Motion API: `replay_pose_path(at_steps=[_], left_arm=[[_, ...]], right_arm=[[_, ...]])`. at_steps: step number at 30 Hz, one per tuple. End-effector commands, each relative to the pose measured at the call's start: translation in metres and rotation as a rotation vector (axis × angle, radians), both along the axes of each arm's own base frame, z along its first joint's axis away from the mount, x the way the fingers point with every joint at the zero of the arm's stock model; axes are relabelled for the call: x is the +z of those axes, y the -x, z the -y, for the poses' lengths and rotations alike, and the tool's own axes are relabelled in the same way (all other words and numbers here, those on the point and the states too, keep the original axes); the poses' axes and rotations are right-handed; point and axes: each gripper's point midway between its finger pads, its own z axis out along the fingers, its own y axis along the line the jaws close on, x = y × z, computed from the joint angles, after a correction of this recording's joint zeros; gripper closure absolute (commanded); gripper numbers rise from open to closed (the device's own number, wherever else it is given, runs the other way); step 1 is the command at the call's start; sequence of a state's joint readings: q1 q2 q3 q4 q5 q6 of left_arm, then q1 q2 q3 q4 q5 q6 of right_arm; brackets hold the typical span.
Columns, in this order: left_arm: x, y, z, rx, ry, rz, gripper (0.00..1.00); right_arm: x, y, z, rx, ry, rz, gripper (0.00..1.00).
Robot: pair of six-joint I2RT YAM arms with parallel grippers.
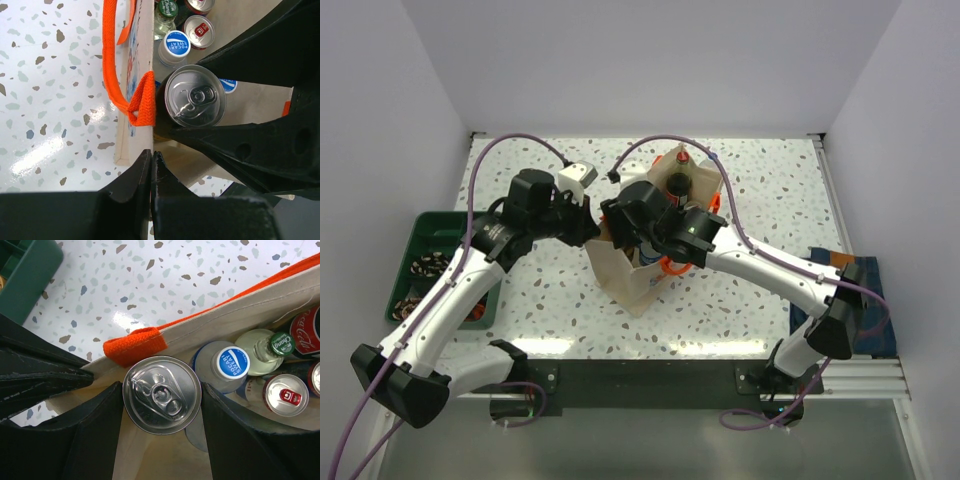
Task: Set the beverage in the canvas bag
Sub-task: Place the drink in the canvas bag.
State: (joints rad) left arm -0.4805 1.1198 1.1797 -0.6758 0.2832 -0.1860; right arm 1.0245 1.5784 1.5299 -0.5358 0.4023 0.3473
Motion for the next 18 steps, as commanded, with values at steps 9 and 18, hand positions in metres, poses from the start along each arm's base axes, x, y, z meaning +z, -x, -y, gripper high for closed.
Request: replay_pose_path(at_steps=[9,18], left_arm=[[0.026,0.0,0.005,-0.049,0.027,0.088,0.98],[0.029,-0.002,0.006,-0.034,0.046,0.088,0.95]], right_arm=[[0.009,-0.003,-0.02,0.037,-0.091,0.022,1.0],[-0.009,0.002,-0.024,0.06,-0.074,-0.022,1.0]])
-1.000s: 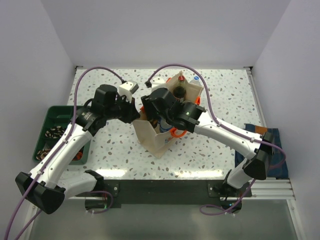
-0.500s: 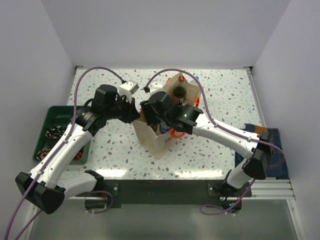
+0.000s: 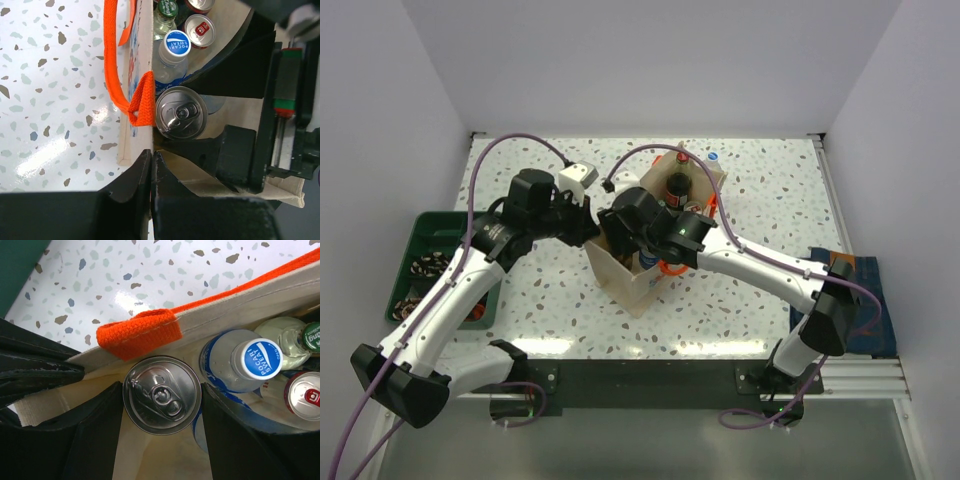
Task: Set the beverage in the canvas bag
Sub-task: Place the drink in the canvas bag.
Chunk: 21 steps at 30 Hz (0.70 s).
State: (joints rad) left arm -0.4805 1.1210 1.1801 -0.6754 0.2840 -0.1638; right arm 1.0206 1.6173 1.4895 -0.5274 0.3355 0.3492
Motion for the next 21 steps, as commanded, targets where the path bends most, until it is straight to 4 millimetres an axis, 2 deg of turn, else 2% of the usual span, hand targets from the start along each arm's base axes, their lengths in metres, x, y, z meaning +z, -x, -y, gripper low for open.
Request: replay_pose_path(at_steps=[1,12,21], left_arm=[[0.03,-0.002,0.007,-0.021,0.061,0.076,0.94],[0.031,-0.001,0.008,-0.02,0.07,0.07,0.83],[0.033,0.0,0.008,-0.023,0.069,0.071,0.8]], right_arm=[[0.022,-0.003,-0.015,0.01,-0.107,0.041,1.0],[0.005,-0.004,-0.015,-0.006,-0.094,0.031,1.0],[-0.014,-0.006,-0.019,-0.013,-0.055,0.005,1.0]])
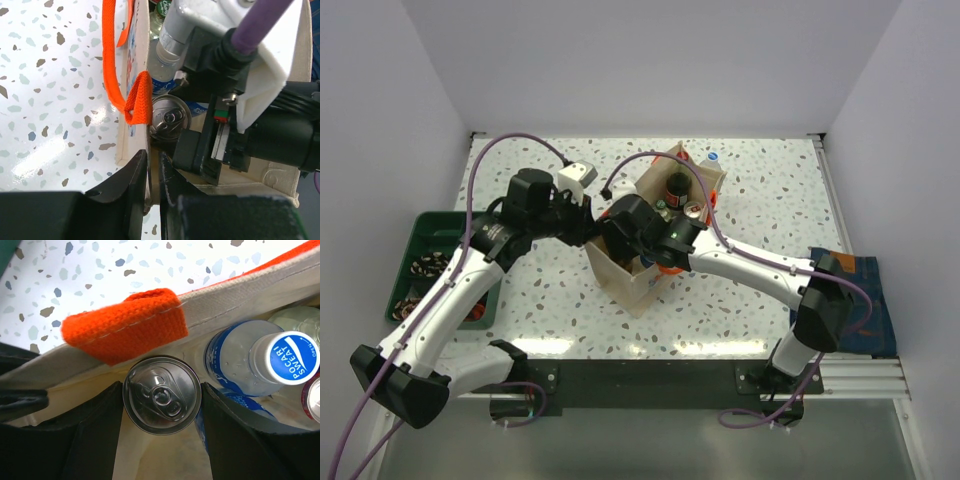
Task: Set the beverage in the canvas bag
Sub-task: Place the drink in the canvas bag.
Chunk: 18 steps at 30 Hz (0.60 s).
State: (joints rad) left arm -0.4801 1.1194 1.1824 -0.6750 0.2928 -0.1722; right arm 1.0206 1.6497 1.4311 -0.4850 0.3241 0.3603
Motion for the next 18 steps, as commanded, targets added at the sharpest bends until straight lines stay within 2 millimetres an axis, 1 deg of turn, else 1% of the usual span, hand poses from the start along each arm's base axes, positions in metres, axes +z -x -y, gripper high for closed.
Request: replay_pose_path(at_steps=[1,3,18], left_arm=[[0.031,-0.001,0.006,-0.019,0.058,0.075,0.8],[0.032,-0.001,0.006,-0.019,0.057,0.078,0.8],[0.032,-0.001,0.006,-0.021,0.055,0.084,0.79]], right_arm=[[0.016,-0.007,-0.016,-0.016,-0.08,0.039,1.0],[0.01,-0.007,-0.016,-0.021,-0.061,0.032,1.0],[0.0,-0.007,-0.02,-0.019,-0.022,0.015,1.0]])
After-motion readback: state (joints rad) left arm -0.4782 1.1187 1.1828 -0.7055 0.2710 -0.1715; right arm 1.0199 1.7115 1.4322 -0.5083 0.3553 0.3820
